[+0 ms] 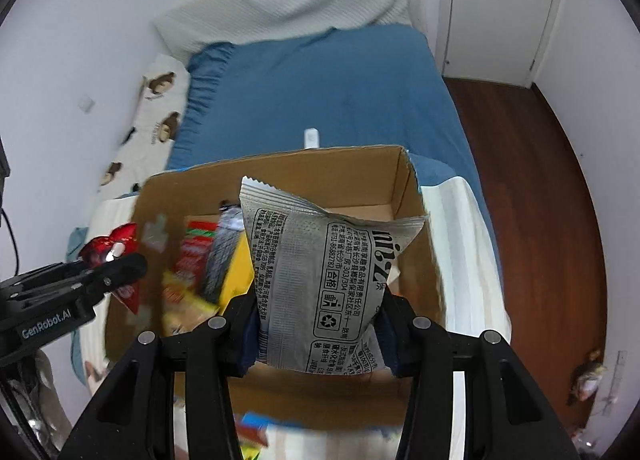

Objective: Organize snacks
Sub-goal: 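Carry both packets into the box and open both tools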

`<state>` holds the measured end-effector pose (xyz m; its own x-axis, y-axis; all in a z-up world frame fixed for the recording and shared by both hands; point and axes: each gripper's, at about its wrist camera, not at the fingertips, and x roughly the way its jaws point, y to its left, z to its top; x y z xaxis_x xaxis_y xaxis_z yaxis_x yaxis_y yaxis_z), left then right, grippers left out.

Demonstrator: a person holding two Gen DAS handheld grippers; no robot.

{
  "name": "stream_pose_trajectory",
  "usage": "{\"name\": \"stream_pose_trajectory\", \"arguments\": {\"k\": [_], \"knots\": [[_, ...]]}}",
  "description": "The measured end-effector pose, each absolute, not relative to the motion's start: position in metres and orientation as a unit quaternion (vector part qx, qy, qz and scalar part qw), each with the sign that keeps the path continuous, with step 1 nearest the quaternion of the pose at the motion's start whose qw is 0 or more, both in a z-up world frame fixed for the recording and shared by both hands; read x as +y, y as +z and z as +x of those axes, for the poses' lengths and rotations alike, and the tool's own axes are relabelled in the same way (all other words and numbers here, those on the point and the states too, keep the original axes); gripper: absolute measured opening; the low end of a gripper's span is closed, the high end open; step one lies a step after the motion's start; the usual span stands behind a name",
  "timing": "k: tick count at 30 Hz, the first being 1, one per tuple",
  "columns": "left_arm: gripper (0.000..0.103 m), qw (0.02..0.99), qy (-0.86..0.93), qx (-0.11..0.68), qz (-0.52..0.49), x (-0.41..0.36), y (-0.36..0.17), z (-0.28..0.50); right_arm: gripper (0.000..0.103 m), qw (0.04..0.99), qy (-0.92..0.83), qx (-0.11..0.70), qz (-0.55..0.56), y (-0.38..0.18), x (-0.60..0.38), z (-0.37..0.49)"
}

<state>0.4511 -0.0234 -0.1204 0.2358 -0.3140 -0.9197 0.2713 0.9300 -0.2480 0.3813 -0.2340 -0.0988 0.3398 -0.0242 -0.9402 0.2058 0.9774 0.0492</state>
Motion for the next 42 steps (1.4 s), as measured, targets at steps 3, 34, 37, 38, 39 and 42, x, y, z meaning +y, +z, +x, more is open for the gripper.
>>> {"name": "stream_pose_trajectory", "arguments": {"k": [3, 34, 37, 38, 39, 42], "knots": [[0.034, 0.779, -0.161, 0.606, -0.003, -0.022, -0.141, 0.475, 0.050, 0.803, -0.085, 0.585, 0.081, -0.115, -0.248, 0.405], [0.094, 0.838, -0.130, 0.530, 0.005, 0.015, -0.096, 0.392, 0.094, 0.830, -0.086, 0.547, 0.069, -0.079, -0.221, 0.328], [0.094, 0.855, -0.130, 0.502, -0.002, 0.027, -0.074, 0.367, 0.094, 0.844, -0.078, 0.525, 0.072, -0.061, -0.210, 0.305], [0.094, 0.860, -0.132, 0.493, -0.005, 0.031, -0.068, 0.358, 0.094, 0.848, -0.076, 0.519, 0.076, -0.057, -0.206, 0.298], [0.094, 0.864, -0.132, 0.486, -0.006, 0.035, -0.063, 0.348, 0.094, 0.851, -0.073, 0.513, 0.081, -0.052, -0.202, 0.290], [0.094, 0.871, -0.130, 0.474, -0.007, 0.047, -0.057, 0.323, 0.094, 0.857, -0.063, 0.502, 0.095, -0.048, -0.183, 0.263]]}}
